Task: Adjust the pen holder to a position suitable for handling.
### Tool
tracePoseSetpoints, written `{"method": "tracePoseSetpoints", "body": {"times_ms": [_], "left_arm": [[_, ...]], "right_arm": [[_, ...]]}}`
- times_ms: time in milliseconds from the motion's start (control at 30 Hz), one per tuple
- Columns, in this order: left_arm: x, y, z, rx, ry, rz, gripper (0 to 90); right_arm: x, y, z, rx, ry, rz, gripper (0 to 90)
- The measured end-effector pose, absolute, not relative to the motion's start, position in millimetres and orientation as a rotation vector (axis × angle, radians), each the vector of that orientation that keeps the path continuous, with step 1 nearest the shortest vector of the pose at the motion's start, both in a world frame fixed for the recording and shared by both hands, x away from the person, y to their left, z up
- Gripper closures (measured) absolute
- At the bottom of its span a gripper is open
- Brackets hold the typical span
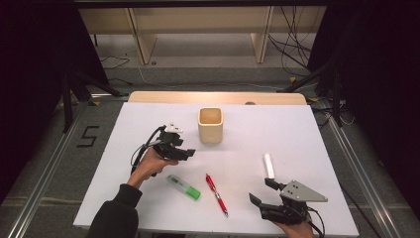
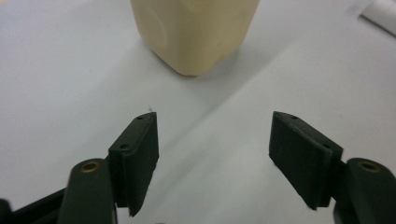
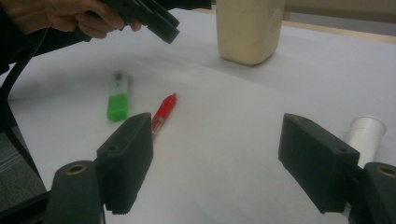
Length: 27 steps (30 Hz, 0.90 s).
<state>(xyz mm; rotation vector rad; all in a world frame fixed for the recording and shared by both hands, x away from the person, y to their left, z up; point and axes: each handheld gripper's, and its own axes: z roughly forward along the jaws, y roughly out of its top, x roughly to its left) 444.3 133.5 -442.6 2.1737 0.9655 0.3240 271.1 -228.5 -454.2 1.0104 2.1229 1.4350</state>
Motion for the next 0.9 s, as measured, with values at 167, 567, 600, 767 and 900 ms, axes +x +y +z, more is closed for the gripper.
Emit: {"method": "tracePoseSetpoints", "body": {"times_ms": [167, 567, 600, 767, 900], "left_arm": [[434, 136, -438, 2.170, 0.945, 0.339, 30.5], [419, 139, -441, 2.205, 0.910, 0.358, 35.6], [417, 139, -441, 2.205, 0.906, 0.357, 36.6], [408, 140, -441, 2.211, 0.878, 0.345, 42.6], [403, 138, -443, 2.243, 0.852, 0.331, 52.4]], "right_arm": [[271, -229, -454, 1.009, 2.121, 1.444, 27.1], [270, -229, -453, 1.005, 2.123, 1.441, 27.1], [270, -229, -453, 1.004, 2.122, 1.442, 27.1], [270, -229, -454, 1.003, 2.121, 1.443, 27.1], [271, -230, -454, 0.999, 2.125, 1.446, 27.1]]}}
